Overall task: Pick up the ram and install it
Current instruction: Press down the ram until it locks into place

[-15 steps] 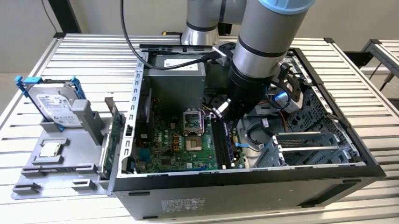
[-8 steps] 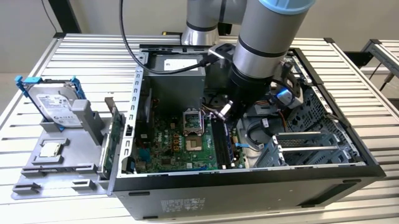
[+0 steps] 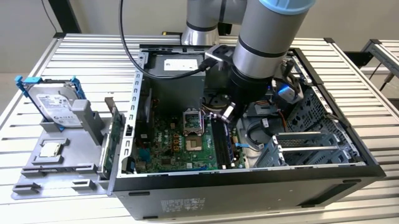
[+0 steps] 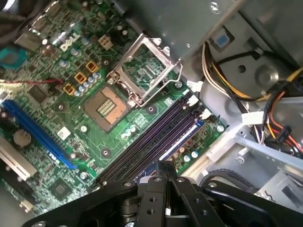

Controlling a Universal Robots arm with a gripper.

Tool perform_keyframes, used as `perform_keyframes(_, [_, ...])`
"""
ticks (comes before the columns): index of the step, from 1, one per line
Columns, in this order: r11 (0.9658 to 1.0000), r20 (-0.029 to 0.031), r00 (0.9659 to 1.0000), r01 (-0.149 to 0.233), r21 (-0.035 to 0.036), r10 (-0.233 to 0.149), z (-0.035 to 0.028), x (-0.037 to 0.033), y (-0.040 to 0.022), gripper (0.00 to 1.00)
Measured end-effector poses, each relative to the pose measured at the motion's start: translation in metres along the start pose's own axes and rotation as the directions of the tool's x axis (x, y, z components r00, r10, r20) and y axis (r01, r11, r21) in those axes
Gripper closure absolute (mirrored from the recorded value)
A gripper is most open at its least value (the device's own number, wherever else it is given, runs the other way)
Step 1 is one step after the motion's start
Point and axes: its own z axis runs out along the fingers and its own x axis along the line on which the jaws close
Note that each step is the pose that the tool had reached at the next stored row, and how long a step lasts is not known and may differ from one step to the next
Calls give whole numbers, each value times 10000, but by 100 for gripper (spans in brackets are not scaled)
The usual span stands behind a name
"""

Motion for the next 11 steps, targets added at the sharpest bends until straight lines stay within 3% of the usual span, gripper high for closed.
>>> perform_keyframes(5, [9972, 88, 9972, 743, 42, -743, 5, 0, 0, 100])
perform_keyframes(11, [9878, 231, 9875, 1556, 70, -1557, 18, 0, 0, 100])
